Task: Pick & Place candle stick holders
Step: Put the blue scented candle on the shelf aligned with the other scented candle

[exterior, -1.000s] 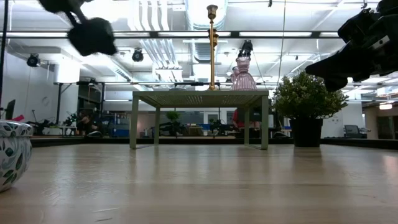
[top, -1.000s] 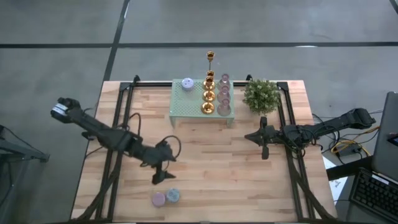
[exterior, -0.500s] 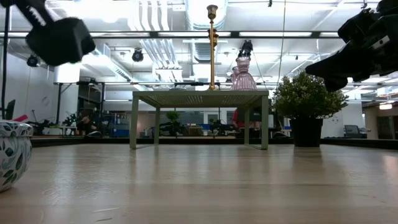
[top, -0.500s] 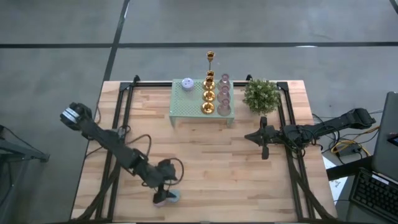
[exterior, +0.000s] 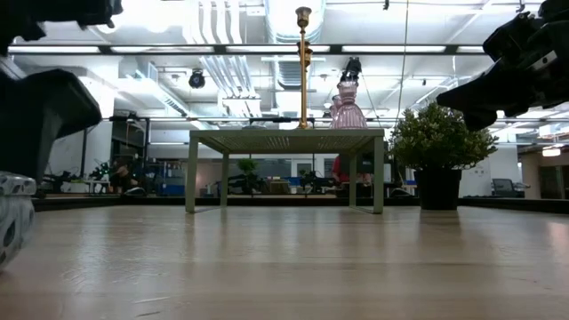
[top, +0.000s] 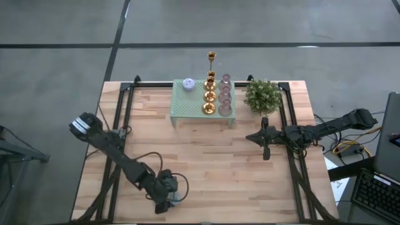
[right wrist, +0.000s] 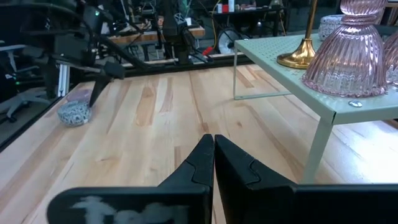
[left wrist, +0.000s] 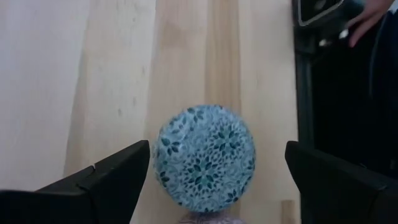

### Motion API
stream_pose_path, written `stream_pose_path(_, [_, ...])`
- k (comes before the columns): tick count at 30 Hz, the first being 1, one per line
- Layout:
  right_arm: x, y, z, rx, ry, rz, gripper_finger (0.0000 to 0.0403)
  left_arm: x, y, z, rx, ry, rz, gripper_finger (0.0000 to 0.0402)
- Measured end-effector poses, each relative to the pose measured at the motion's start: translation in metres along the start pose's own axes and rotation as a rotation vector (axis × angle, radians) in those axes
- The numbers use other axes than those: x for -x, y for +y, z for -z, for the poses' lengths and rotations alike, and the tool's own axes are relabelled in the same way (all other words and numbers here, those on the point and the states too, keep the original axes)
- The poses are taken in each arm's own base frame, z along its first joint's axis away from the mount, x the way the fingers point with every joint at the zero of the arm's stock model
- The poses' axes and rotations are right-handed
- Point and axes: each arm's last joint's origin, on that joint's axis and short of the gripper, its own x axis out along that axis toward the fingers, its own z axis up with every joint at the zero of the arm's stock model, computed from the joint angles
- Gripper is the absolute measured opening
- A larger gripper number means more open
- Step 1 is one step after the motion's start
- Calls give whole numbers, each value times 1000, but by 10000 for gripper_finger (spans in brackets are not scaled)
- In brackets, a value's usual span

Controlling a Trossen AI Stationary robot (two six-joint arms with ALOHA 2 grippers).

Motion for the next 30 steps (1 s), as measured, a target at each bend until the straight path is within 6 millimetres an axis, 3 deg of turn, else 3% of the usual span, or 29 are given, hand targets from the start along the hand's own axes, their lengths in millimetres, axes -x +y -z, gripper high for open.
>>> stream_pose_path(13, [0, 0, 0, 0, 0, 0, 8, -24, 8, 13, -31, 35, -100, 375])
stream_pose_path(21, [0, 0, 0, 0, 1, 0, 8, -26, 9, 10, -27, 3, -110, 373])
stream_pose_path(30, [0, 0, 0, 0, 0, 0, 8, -27, 12, 5, -34, -25, -136, 316])
